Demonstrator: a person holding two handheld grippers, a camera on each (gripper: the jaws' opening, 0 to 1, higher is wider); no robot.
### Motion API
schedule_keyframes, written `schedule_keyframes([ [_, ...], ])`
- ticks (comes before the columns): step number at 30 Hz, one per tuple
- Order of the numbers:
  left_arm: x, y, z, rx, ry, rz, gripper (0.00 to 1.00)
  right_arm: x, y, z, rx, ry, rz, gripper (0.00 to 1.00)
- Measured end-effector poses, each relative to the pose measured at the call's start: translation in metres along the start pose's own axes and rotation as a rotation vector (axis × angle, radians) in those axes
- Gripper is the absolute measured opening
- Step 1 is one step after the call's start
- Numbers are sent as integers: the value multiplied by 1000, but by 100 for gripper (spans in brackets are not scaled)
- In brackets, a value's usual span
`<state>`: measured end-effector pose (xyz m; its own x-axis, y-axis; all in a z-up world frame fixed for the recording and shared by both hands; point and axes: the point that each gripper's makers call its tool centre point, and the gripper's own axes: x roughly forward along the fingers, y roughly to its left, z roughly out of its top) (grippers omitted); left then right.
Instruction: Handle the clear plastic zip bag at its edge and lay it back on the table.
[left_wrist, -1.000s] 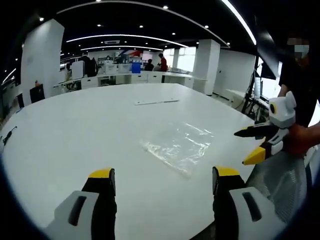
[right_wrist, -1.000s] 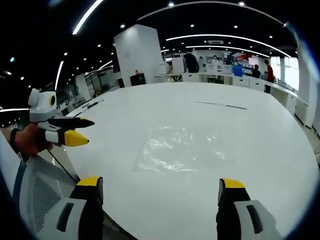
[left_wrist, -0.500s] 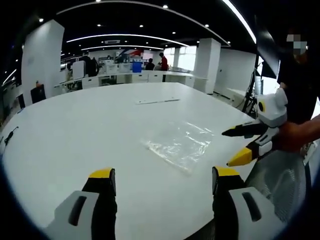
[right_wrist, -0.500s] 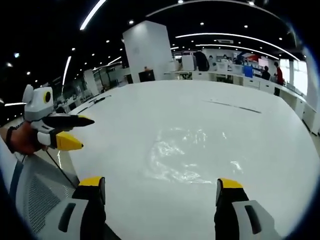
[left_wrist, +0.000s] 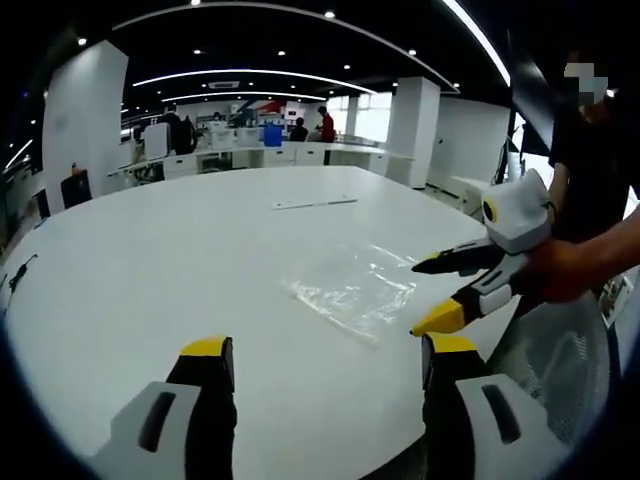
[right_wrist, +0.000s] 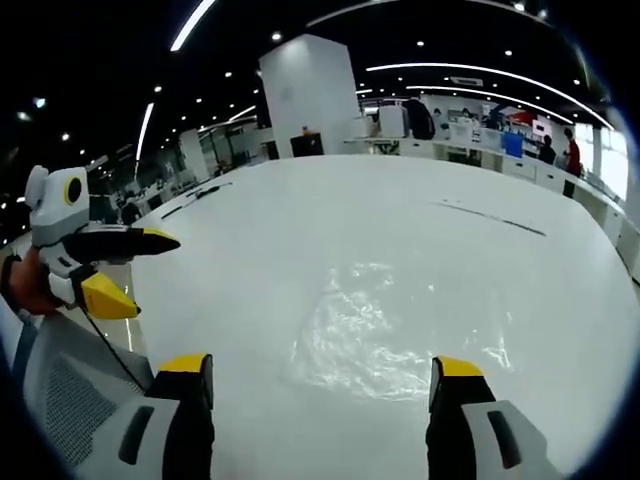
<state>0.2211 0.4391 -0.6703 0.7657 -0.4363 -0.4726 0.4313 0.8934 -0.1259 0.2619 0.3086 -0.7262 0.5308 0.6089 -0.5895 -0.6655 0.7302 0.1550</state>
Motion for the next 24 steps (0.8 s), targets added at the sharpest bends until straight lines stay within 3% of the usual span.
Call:
schedule_keyframes([
  [15,0,2,-5,4,11,1,71,40,-5,-8,-63,60,-7,78],
  [24,1,2,-9,8,28,3,72,48,-5,-12,-96,81,-9,73],
])
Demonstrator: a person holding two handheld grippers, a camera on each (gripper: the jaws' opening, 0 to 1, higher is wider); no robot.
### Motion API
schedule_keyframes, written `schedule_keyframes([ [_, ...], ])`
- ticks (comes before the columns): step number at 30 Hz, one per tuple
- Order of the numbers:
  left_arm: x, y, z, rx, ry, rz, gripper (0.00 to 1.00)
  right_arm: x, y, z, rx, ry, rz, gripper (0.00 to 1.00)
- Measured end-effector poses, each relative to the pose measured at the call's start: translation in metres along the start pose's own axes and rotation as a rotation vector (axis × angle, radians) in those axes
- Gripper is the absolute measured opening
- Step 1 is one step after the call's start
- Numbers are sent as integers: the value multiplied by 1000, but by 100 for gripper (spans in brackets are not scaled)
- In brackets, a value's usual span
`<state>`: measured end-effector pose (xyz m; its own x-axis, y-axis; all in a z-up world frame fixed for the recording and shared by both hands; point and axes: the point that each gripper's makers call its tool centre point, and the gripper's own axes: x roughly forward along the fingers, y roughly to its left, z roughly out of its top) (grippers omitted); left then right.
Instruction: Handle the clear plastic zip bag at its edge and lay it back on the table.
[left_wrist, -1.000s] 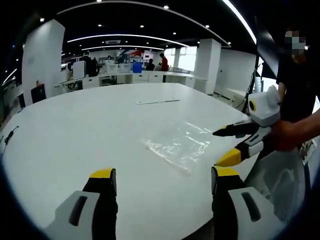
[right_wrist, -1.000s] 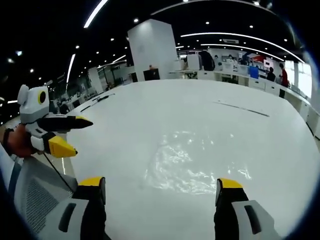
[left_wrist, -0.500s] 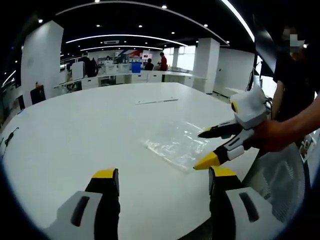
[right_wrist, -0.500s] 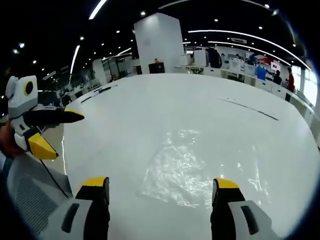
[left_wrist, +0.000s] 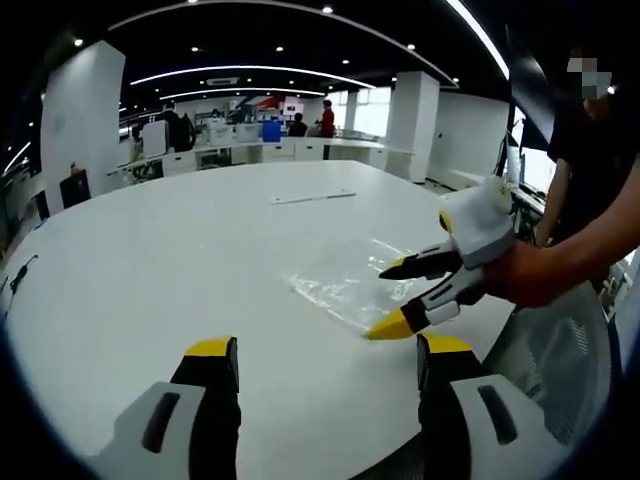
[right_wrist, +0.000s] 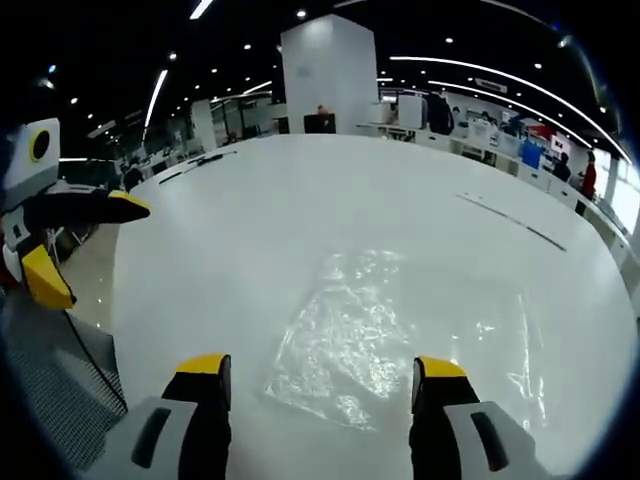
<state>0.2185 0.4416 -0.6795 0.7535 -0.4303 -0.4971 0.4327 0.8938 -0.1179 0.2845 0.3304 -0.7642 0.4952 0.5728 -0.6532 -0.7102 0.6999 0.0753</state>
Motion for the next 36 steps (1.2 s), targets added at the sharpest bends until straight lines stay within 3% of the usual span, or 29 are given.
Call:
schedule_keyframes([
  [13,3,-2,-6,6,29,-1,71,11,0,-7,-15,11,-5,57],
  [26,2,-6,-5,6,35,0,70,14,-6,-10,-72,11,-18,51],
  [36,1,-7,-5,1,37,-4,68,13,3,-9,-90,7,0,41],
])
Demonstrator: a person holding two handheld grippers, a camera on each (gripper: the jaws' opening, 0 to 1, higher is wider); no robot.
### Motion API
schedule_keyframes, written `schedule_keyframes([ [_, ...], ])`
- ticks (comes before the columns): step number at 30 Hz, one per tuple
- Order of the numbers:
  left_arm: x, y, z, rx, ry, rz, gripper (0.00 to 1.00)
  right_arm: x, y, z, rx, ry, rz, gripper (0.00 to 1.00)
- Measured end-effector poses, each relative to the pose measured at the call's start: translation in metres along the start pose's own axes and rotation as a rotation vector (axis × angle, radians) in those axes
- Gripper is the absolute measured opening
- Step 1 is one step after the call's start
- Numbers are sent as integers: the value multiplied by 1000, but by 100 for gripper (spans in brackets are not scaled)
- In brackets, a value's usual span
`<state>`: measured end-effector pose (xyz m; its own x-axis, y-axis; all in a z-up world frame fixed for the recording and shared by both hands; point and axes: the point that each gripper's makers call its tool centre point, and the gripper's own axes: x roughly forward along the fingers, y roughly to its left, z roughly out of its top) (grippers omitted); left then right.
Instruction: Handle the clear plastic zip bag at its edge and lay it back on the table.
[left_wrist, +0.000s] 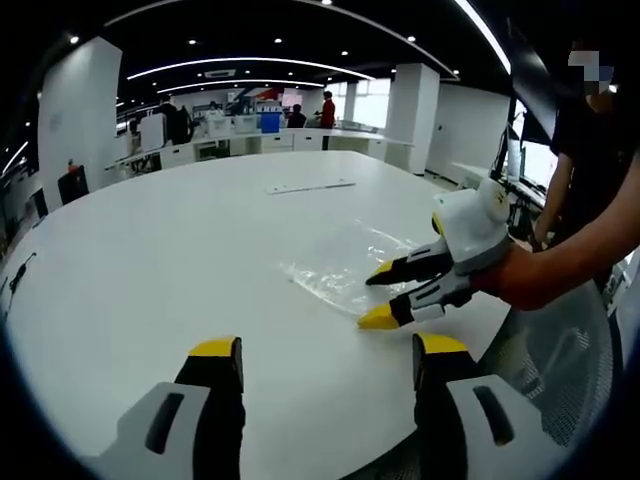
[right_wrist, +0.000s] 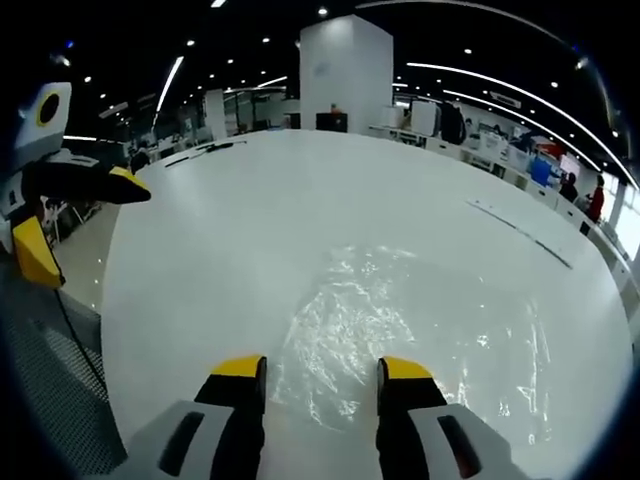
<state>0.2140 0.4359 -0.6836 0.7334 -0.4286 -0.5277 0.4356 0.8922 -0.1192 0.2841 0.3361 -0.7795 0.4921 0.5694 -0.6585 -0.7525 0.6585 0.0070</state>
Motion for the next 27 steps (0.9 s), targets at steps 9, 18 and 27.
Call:
schedule_keyframes([
  [9,1,0,-1,-4,5,-5,65,1,-1,0,-7,0,11,28],
  [18,2,1,-2,-4,7,-6,63,-3,4,0,8,5,31,8],
  [27,3,1,-4,2,10,-2,63,-1,5,-1,-15,18,47,0],
])
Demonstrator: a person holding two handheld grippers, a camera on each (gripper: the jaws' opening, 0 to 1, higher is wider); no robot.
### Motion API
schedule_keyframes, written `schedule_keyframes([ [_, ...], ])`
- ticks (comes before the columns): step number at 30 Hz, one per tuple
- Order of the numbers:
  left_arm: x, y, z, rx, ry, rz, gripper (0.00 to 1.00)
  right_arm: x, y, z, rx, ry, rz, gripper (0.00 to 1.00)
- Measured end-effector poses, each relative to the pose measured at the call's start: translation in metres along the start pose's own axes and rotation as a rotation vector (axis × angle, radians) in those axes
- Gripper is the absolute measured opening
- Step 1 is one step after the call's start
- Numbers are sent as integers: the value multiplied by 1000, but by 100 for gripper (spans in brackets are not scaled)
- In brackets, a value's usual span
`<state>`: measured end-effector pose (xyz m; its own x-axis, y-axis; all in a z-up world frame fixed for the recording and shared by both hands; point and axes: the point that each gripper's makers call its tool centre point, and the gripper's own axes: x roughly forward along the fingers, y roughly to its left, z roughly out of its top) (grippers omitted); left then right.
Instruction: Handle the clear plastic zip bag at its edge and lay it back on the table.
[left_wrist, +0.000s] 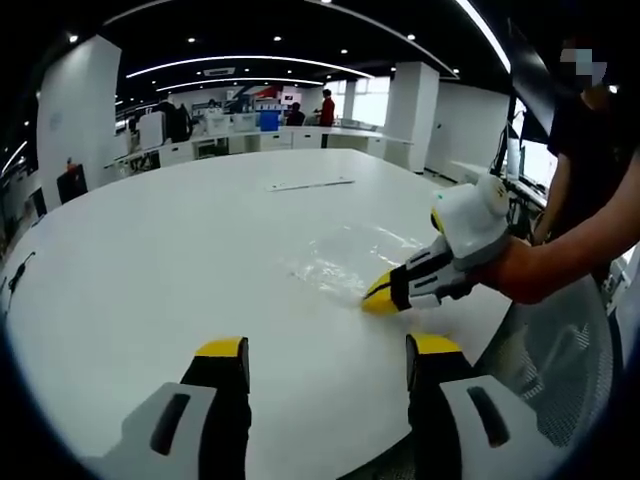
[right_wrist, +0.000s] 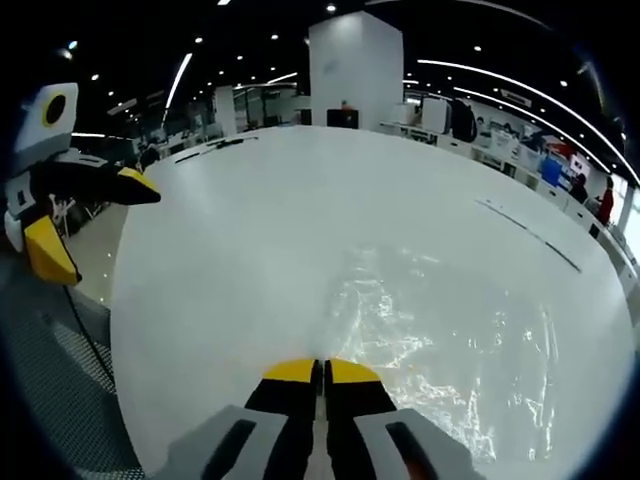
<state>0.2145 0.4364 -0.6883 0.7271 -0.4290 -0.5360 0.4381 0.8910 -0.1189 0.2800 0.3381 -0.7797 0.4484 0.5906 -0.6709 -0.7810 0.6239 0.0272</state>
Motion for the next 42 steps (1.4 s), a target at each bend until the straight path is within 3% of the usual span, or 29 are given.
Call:
schedule_keyframes([
  [24,5,0,1,45,12,0,61,-35,4,8,-132,-11,35,0],
  [42,33,10,17,98,12,-1,58,-65,4,10,-186,-21,15,0],
])
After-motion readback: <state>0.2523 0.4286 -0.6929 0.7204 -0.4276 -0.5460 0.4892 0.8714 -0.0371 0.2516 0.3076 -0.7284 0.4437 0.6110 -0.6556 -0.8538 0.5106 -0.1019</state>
